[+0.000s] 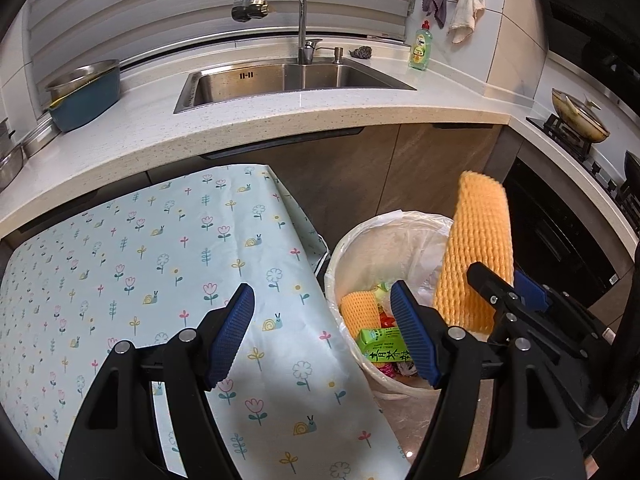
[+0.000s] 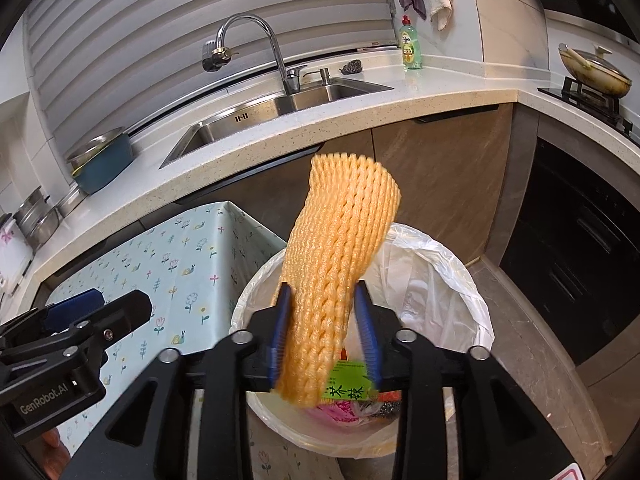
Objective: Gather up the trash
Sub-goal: 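Open the right gripper over the bin to drop the orange mesh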
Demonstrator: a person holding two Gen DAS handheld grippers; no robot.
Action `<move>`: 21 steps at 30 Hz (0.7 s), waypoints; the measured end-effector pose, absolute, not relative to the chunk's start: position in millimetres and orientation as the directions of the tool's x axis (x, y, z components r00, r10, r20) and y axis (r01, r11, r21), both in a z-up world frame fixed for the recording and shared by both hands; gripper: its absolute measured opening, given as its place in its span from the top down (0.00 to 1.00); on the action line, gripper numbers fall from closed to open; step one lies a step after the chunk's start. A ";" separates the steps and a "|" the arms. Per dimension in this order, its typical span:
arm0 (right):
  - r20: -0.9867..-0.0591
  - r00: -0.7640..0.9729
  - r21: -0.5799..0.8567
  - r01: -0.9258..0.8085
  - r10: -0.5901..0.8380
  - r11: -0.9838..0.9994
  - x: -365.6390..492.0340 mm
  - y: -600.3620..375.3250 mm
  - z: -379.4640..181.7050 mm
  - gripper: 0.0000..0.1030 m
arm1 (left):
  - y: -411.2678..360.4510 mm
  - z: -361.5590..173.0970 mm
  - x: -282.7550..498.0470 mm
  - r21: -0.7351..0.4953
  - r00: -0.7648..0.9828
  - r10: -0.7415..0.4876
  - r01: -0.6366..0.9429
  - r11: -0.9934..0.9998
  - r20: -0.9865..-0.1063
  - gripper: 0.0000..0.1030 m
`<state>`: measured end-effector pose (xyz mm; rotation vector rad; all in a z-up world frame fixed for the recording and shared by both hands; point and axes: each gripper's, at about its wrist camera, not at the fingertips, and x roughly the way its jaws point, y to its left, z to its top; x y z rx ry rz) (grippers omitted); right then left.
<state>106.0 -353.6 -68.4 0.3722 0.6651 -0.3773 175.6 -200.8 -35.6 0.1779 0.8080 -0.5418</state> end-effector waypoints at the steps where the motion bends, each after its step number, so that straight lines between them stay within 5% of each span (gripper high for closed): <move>1: -0.651 0.726 0.209 0.450 -0.220 0.868 106.5 -352.7 -67.5 0.60 | -199.2 -35.4 175.8 -0.052 0.567 -0.391 0.521 0.852 -0.725 0.31; 21: -0.620 0.755 0.212 0.424 -0.214 0.880 87.7 -333.6 -41.9 0.43 | -178.3 -19.5 159.5 -0.032 0.606 -0.372 0.496 0.868 -0.703 0.30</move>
